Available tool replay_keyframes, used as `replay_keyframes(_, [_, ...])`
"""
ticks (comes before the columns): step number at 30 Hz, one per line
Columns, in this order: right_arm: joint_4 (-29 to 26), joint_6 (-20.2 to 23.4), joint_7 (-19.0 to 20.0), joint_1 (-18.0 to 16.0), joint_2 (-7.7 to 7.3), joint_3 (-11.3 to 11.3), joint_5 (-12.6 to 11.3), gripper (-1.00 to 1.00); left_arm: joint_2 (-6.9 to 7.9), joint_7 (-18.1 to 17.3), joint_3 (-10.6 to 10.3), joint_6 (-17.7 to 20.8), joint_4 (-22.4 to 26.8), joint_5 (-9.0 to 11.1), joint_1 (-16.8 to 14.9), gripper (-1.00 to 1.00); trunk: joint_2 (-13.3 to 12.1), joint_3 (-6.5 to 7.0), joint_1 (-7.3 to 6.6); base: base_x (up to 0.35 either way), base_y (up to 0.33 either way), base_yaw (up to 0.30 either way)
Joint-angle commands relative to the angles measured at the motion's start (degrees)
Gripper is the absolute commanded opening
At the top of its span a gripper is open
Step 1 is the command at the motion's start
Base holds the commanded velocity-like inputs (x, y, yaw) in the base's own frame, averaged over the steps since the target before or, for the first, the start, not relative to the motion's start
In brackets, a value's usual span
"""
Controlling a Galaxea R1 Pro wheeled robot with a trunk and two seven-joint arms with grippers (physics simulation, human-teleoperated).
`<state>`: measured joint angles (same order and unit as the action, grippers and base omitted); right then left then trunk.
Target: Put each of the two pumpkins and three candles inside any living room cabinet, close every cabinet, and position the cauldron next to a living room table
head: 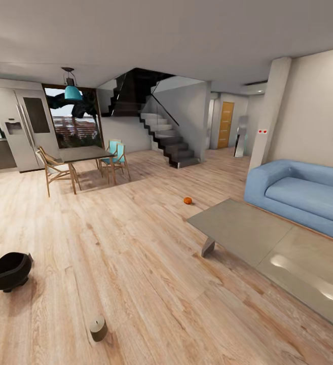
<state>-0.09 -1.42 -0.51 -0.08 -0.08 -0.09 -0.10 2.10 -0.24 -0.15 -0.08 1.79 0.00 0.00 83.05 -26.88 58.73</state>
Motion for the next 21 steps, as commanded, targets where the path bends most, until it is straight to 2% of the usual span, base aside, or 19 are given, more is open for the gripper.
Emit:
replay_keyframes(1, [0.00, -0.25, -0.04, -0.01, 0.00, -0.02, -0.02, 1.00, 0.01, -0.03, 0.00, -0.01, 0.05, 0.00, 0.00, 1.00, 0.03, -0.05, 0.00, 0.000, 0.000, 0.000])
replay_keyframes(21, [-0.09, -1.65, -0.09, -0.01, -0.01, -0.08, -0.01, 1.00, 0.06, -0.02, 0.05, -0.01, 0.06, 0.00, 0.00, 1.00, 0.03, -0.05, 0.00, 0.000, 0.000, 0.011])
